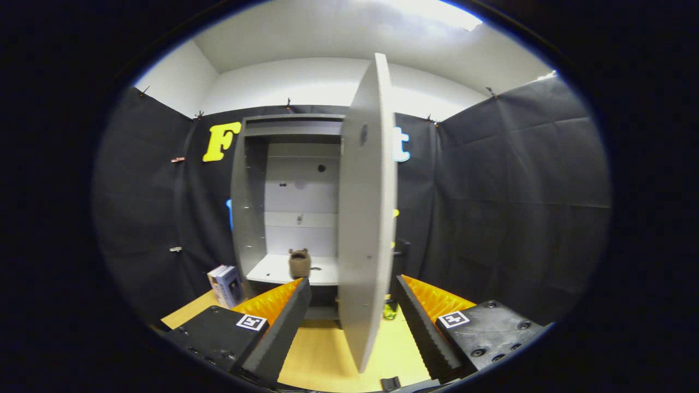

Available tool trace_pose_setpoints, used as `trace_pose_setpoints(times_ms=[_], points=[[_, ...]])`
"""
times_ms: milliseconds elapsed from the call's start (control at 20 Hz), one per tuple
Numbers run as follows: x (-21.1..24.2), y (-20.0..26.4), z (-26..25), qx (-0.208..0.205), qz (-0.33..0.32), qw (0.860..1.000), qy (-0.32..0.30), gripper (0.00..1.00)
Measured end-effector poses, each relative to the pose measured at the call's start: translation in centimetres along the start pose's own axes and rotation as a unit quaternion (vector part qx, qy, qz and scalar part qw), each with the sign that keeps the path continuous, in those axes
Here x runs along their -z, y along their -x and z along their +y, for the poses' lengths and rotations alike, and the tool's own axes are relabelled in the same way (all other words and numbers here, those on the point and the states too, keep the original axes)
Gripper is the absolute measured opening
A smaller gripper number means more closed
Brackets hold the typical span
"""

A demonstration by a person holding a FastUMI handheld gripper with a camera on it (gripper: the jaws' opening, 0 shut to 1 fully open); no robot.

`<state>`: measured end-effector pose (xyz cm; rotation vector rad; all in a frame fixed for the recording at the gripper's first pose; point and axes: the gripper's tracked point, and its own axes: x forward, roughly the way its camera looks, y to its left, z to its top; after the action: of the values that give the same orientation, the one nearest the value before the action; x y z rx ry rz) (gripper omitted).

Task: Open the shoe cabinet door, grab the shoes and put them into the shoe cabinet, then close the shoe cabinet door.

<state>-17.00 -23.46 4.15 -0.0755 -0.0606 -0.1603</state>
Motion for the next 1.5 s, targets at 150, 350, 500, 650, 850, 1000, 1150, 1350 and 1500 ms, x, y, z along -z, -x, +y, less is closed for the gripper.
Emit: trace_pose_setpoints(times_ms=[150, 350, 500, 650, 850, 1000, 1150, 1350, 1500], points=[[0.2, -1.0, -4.5, 0.04, -0.005, 0.999, -0.001, 0.98], [1.9, -4.8, -8.4, 0.065, 0.008, 0.998, -0.015, 0.98], [2.3, -8.7, -9.7, 0.063, 0.005, 0.998, -0.014, 0.98], [2.3, -11.1, -9.9, 0.042, 0.003, 0.999, -0.026, 0.98], [2.1, -11.9, -9.3, 0.032, 0.004, 0.999, -0.039, 0.96], [2.2, -11.5, -8.1, 0.034, 0.011, 0.999, -0.038, 0.95], [2.1, -10.8, -5.4, 0.018, 0.013, 0.999, -0.037, 0.93], [1.8, -10.2, 0.2, -0.008, 0.008, 1.0, -0.024, 0.93], [2.0, -10.8, 5.3, -0.028, 0.01, 0.999, -0.028, 0.94]])
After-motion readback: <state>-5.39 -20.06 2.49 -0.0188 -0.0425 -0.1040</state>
